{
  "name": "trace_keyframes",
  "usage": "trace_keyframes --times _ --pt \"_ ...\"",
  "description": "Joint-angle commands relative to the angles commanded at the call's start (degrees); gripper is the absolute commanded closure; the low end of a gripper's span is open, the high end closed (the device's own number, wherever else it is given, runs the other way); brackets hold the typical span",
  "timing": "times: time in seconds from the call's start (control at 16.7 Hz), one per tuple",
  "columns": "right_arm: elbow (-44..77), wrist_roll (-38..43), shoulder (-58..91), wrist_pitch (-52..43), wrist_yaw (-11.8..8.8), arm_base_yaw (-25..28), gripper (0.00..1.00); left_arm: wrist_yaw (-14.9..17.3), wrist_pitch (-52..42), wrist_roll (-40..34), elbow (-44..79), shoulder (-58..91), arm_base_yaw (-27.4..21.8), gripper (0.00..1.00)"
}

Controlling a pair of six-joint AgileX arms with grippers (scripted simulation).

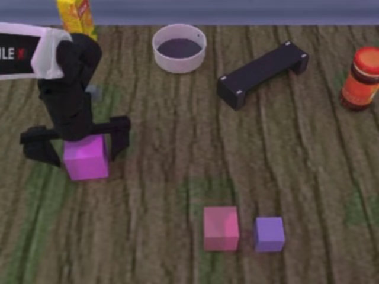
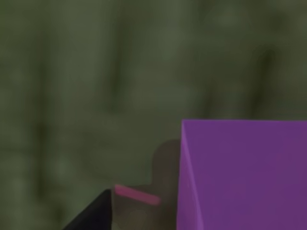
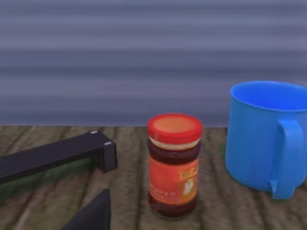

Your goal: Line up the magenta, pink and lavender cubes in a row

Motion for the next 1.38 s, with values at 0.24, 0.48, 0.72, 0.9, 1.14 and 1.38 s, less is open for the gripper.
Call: trace_keyframes --times 0.24,0.48,0.72,0.9,1.14,1.38 --pt "0.00 0.00 0.00 0.00 0.00 0.00 0.00 0.00 0.00 0.00 0.00 0.00 0.00 0.38" --pt "0.00 0.00 0.00 0.00 0.00 0.00 0.00 0.00 0.00 0.00 0.00 0.00 0.00 0.68" --pt "0.00 0.00 0.00 0.00 0.00 0.00 0.00 0.00 0.00 0.00 0.00 0.00 0.00 0.98" --pt "0.00 0.00 0.00 0.00 0.00 0.00 0.00 0.00 0.00 0.00 0.00 0.00 0.00 1.00" --pt "0.00 0.00 0.00 0.00 0.00 0.00 0.00 0.00 0.00 0.00 0.00 0.00 0.00 1.00" --pt "0.00 0.00 0.00 0.00 0.00 0.00 0.00 -0.16 -1.32 0.15 0.91 -0.98 -0.03 1.00"
